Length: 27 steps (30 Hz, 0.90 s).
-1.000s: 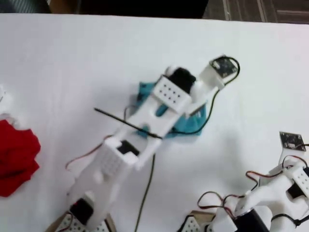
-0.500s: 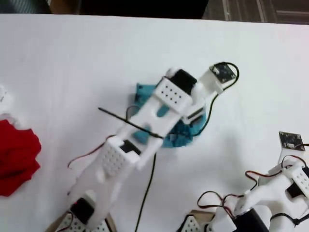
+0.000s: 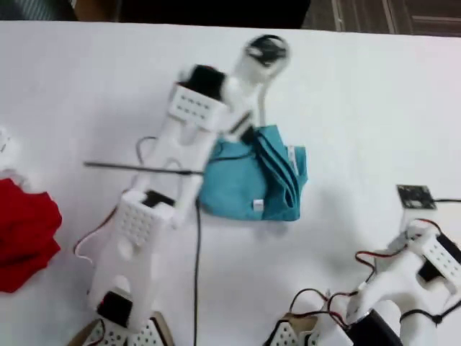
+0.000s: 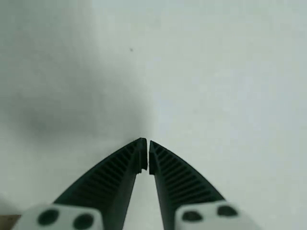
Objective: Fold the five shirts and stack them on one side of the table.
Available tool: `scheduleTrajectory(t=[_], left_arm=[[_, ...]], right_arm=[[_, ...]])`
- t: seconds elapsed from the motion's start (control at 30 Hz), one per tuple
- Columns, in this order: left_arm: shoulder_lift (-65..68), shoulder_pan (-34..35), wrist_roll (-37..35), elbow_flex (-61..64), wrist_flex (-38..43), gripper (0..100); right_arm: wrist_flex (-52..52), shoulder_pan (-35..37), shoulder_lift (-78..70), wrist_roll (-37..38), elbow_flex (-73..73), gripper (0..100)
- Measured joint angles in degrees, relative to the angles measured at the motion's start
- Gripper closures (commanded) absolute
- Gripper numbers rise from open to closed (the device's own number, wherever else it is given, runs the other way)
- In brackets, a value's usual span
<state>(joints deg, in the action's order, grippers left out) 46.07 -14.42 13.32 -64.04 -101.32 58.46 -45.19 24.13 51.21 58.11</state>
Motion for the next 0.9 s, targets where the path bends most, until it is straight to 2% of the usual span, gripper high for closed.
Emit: scheduleTrajectory(t=[0.17, 0.37, 0.6, 0.7, 0.9], left_arm=[[0.0, 10.7, 0.1, 4.6, 0.0, 73], [0.0, 22.4, 0.1, 6.8, 0.0, 73], [0.0, 32.9, 0.1, 10.6, 0.0, 73], [0.0, 35.3, 0.1, 11.5, 0.0, 73], [0.0, 37.9, 0.1, 11.8, 0.0, 73]], right_arm=[[0.8, 12.8, 0.0, -7.9, -4.1, 97.5], [8.9, 33.9, 0.0, -19.4, -17.3, 97.7], [10.7, 58.7, 0.0, -21.3, -23.7, 97.8], [7.9, 63.4, -0.1, -21.3, -23.7, 97.8], [1.8, 64.8, -9.3, -21.3, -23.9, 97.8]])
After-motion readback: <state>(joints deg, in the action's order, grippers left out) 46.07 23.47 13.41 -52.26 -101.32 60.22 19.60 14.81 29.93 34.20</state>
